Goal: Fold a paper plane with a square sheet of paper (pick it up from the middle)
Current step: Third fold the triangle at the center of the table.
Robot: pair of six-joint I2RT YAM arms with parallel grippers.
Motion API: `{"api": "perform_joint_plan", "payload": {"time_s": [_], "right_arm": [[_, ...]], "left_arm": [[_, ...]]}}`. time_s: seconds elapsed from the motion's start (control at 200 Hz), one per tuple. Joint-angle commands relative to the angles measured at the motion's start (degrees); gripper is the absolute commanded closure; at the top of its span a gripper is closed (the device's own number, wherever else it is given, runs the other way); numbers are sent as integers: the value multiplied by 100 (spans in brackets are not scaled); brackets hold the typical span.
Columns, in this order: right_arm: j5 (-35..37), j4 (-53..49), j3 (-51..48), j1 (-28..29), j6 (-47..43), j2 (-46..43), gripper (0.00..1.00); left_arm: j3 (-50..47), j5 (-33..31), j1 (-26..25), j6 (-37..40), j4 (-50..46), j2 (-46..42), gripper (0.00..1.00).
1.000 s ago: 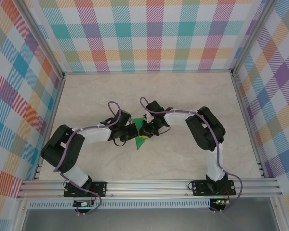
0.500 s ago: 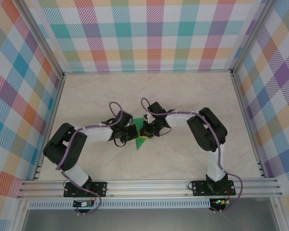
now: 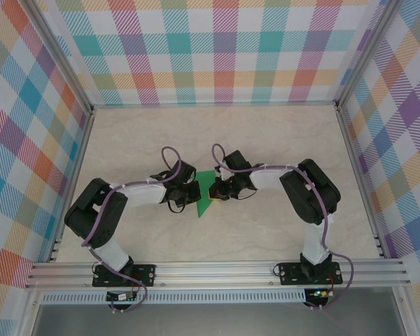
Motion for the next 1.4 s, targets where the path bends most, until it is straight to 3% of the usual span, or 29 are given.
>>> {"api": "perform_joint_plan", "payload": {"time_s": [0.0, 0.38, 0.665, 1.0, 1.21, 1.395], "right_arm": [[31, 121, -1, 12, -215, 99, 98], [716, -668, 320, 12, -181, 348, 99], [657, -501, 220, -151, 72, -269, 99], [500, -588, 252, -233, -57, 116, 98], [1212, -1314, 489, -295, 94, 292, 99], [781, -1139, 467, -298, 114, -177, 98]], "left_arm": [[-38, -490, -17, 114, -642, 183, 100], [73, -733, -35, 179, -1182, 407, 100], [84, -862, -34, 294, -1352, 487, 100], [182, -935, -32, 452, -1424, 534, 100], [217, -1012, -35, 530, -1480, 550, 100], [208, -989, -35, 629, -1413, 548, 100]]}}
